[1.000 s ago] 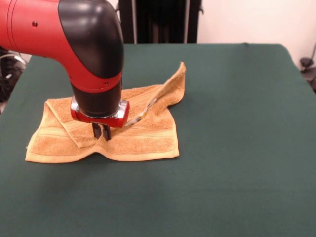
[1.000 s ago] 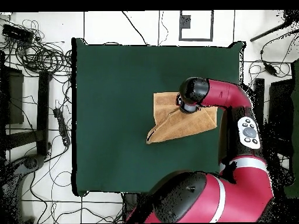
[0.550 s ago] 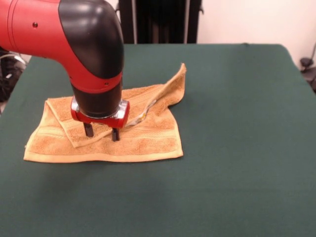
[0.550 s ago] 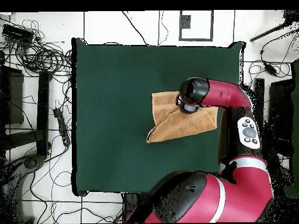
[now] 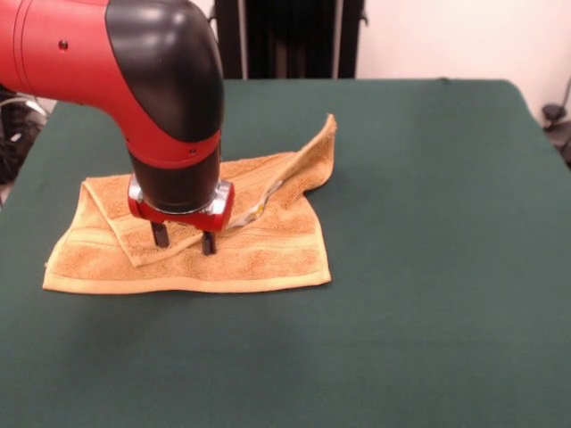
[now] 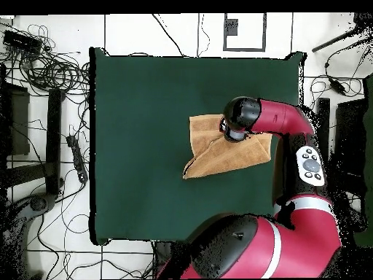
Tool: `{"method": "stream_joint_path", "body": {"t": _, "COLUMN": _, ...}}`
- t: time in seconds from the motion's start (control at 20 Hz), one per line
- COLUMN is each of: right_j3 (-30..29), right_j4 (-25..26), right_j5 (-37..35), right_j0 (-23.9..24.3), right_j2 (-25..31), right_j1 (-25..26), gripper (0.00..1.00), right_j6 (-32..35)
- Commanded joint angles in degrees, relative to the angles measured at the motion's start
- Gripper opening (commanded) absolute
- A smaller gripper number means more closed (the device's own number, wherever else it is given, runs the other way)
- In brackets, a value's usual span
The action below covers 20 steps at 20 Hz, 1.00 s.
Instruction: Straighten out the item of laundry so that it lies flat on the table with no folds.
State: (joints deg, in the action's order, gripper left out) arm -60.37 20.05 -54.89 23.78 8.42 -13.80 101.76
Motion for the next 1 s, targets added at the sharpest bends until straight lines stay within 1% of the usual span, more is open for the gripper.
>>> {"method": "stream_joint_path", "body": {"t": 0.05, "right_j3": -8.3, "right_j4": 3.6, "right_j5": -3.1, "right_j0": -0.2, "right_j2": 5.4, "right_j1": 3.2, "gripper": 1.0, "right_j6": -15.4}}
{"method": "stream_joint_path", "body": {"t": 0.25, "right_j3": -9.5, "right_j4": 3.7, "right_j5": -3.5, "right_j0": 0.2, "right_j2": 5.5, "right_j1": 2.0, "gripper": 1.0, "right_j6": -16.6}}
{"method": "stream_joint_path", "body": {"t": 0.4, "right_j3": -9.0, "right_j4": 3.4, "right_j5": -4.9, "right_j0": 0.3, "right_j2": 5.6, "right_j1": 1.8, "gripper": 1.0, "right_j6": -16.9}}
{"method": "stream_joint_path", "body": {"t": 0.65, "right_j3": -8.9, "right_j4": 3.4, "right_j5": -4.9, "right_j0": 0.3, "right_j2": 5.7, "right_j1": 1.7, "gripper": 1.0, "right_j6": -16.8}}
{"method": "stream_joint_path", "body": {"t": 0.85, "right_j3": -8.3, "right_j4": 2.6, "right_j5": -7.9, "right_j0": -0.3, "right_j2": 5.6, "right_j1": 0.4, "gripper": 1.0, "right_j6": -16.3}}
{"method": "stream_joint_path", "body": {"t": 1.0, "right_j3": -8.2, "right_j4": 2.5, "right_j5": -7.4, "right_j0": -0.2, "right_j2": 5.8, "right_j1": 0.7, "gripper": 1.0, "right_j6": -15.9}}
